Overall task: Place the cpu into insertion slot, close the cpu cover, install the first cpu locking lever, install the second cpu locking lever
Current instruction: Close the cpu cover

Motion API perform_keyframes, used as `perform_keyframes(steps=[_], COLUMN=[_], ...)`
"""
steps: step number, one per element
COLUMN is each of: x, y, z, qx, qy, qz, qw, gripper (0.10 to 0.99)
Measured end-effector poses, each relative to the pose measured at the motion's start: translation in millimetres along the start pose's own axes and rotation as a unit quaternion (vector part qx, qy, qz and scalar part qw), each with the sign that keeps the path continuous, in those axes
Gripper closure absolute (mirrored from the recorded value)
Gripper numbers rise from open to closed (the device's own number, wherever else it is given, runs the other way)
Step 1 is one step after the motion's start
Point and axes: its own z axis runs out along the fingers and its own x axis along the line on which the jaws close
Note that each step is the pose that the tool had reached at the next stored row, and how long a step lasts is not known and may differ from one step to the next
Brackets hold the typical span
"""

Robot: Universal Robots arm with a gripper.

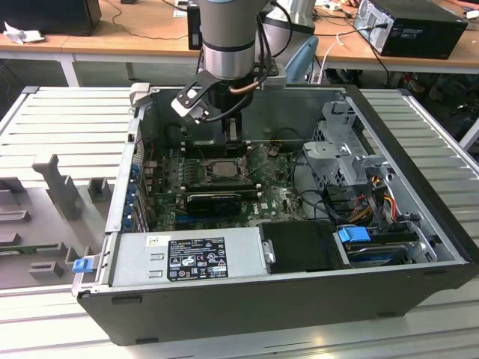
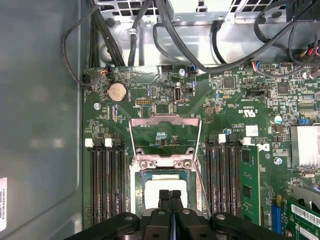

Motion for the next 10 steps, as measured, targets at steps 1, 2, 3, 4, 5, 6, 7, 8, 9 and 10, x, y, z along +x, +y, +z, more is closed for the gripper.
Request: perform_keyframes(steps=[1, 2, 3, 4, 5, 6, 7, 8, 9, 10], x=[0.1, 0.2, 0.2, 0.3, 0.3, 0.3, 0.4, 0.5, 0.6, 0.6], y=[0.2, 0.4, 0.5, 0.7, 1.2, 2.4, 4.2, 8.8, 13.1, 14.9], z=[-3.2, -4.7, -6.6, -7.7, -7.6, -7.6, -7.5, -7.2, -6.9, -6.7], qx=[0.0, 0.0, 0.0, 0.0, 0.0, 0.0, 0.0, 0.0, 0.0001, 0.0001], qy=[0.0, 0.0, 0.0001, 0.0, 0.0002, 0.0001, 0.0, 0.0, 0.0, 0.0], qz=[0.0, 0.0, 0.0, 0.0, 0.0, 0.0, 0.0, 0.0, 0.0, 0.0], qw=[1.0, 1.0, 1.0, 1.0, 1.0, 1.0, 1.0, 1.0, 1.0, 1.0], gripper=[0.98, 0.98, 0.98, 0.98, 0.98, 0.98, 0.98, 0.98, 0.98, 0.98])
